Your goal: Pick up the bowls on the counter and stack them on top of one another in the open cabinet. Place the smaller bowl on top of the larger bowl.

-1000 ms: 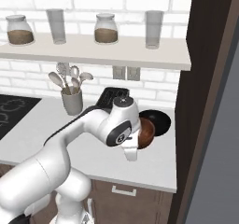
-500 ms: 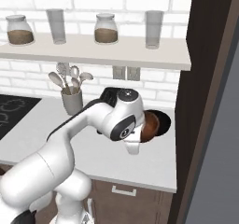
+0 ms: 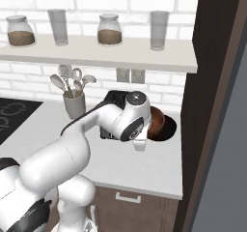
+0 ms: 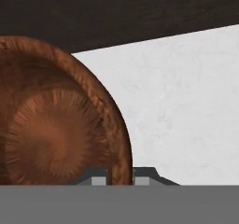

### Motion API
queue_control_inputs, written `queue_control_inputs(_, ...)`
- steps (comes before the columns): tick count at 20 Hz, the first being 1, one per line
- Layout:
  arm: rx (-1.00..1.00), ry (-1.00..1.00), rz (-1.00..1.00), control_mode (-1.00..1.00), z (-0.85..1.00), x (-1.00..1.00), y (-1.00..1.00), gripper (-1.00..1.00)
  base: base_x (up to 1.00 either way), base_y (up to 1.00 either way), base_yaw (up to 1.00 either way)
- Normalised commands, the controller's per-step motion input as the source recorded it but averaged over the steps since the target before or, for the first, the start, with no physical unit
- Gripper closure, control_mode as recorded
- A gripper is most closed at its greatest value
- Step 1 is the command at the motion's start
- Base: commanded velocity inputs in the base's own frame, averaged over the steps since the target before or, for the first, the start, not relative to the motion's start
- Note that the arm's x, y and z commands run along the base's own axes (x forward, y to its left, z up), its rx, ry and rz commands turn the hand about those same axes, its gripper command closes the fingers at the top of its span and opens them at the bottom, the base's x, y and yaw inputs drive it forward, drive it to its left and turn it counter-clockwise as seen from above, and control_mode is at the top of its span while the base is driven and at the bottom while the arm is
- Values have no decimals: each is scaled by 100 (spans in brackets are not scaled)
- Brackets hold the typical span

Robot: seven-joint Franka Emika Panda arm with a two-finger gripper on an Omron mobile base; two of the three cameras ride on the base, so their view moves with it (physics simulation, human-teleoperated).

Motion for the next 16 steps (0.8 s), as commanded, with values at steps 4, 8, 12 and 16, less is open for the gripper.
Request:
queue_control_inputs(4, 2, 6, 1, -100, -3, 88, -10, 100, 0, 0, 0)
queue_control_inputs(8, 10, 0, 4, -100, -14, 55, -22, 100, 0, 0, 0)
queue_control_inputs(12, 18, 0, 2, -100, -7, 29, -42, 100, 0, 0, 0)
queue_control_inputs(16, 3, 0, 0, -100, -13, 43, -2, 100, 0, 0, 0)
